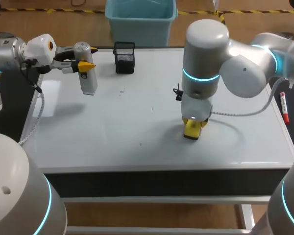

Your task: Pick up the inspection probe, press it on each red-marked spot on the whiteboard one by one, put down the probe, pick up the eraser, and wipe off all the red marks.

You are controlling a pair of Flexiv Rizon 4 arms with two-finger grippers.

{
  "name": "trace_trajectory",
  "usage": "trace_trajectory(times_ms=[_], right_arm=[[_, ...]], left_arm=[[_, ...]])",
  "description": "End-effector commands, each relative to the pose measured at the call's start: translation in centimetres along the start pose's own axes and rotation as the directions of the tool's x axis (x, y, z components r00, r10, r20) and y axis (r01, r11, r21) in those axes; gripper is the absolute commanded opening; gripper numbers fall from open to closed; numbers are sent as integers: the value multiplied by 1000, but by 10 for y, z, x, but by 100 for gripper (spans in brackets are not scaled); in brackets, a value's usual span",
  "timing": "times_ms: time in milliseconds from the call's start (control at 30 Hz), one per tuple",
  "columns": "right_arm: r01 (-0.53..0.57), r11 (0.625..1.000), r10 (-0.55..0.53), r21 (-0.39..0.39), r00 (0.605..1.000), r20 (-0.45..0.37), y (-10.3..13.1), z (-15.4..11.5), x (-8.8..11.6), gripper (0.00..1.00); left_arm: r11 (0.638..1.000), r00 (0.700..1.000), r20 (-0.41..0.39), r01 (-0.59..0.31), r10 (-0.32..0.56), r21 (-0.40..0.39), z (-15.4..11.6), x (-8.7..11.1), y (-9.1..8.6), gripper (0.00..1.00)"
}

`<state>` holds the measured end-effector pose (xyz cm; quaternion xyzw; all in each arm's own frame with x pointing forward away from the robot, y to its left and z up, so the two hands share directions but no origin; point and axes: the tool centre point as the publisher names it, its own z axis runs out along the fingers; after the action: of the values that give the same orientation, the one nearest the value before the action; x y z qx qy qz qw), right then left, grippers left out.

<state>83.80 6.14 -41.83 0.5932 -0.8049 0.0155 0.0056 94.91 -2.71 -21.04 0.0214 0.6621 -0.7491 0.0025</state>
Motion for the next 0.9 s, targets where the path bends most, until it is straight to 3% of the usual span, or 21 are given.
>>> trace_trajectory(times_ms=[33, 300, 900], right_arm=[[26, 1000, -26, -7, 1000, -5, -15, -22, 11, 0], [45, 998, -45, 33, 999, 4, -52, -48, 17, 0], [46, 998, -46, 37, 999, -13, -55, -46, 19, 0]], left_arm=[[1000, 1000, -2, 0, 0, 2, 0, -1, 0, 0], [1000, 1000, -2, 0, 0, 2, 0, -1, 0, 0], [1000, 1000, -2, 0, 0, 2, 0, -1, 0, 0]])
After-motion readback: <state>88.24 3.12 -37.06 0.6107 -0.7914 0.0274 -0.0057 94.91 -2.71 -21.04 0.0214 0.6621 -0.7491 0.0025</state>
